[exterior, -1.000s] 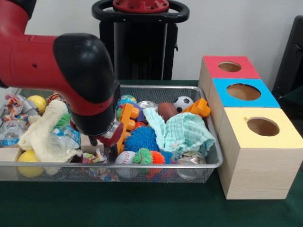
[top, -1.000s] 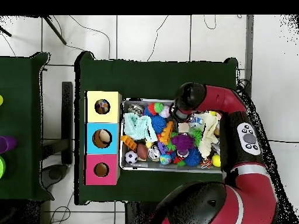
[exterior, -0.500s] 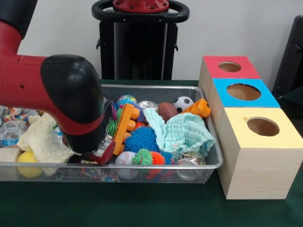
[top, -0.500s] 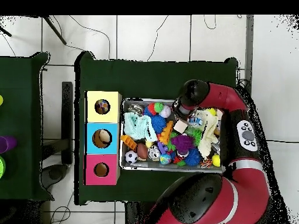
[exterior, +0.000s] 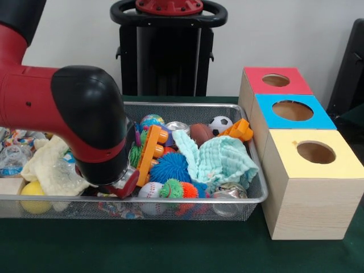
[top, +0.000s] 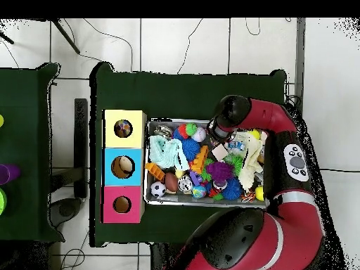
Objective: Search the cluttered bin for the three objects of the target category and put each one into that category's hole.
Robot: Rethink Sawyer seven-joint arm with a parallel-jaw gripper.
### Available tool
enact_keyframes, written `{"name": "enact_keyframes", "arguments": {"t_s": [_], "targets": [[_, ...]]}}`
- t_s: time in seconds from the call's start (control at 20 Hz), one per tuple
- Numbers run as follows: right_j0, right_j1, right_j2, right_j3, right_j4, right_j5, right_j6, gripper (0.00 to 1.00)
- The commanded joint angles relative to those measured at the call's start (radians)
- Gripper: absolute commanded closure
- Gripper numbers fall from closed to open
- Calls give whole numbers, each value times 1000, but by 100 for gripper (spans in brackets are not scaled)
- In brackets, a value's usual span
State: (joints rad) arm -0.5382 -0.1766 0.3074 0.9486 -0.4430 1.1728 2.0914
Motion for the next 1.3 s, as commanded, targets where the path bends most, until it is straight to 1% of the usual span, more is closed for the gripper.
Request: {"name": "enact_keyframes", "arguments": {"t_s": [0.05, 0.5, 0.65, 0.75, 0.8, 0.95, 1.0, 1.1, 1.15, 1.3], "targets": [[23, 100, 0, 53, -89, -181, -113, 0], [32, 111, -17, 36, -108, -195, -137, 0], [49, 129, -30, 3, -127, -200, -128, 0], [43, 151, -22, -21, -124, -207, -147, 0], [36, 156, -16, -19, -122, -227, -153, 0], [40, 155, -24, 0, -135, -287, -130, 0], [44, 154, -28, 1, -139, -289, -125, 0], [44, 157, -25, -9, -137, -271, -145, 0], [42, 159, -22, -14, -133, -260, -158, 100], [41, 162, -20, -21, -132, -247, -171, 100]]}}
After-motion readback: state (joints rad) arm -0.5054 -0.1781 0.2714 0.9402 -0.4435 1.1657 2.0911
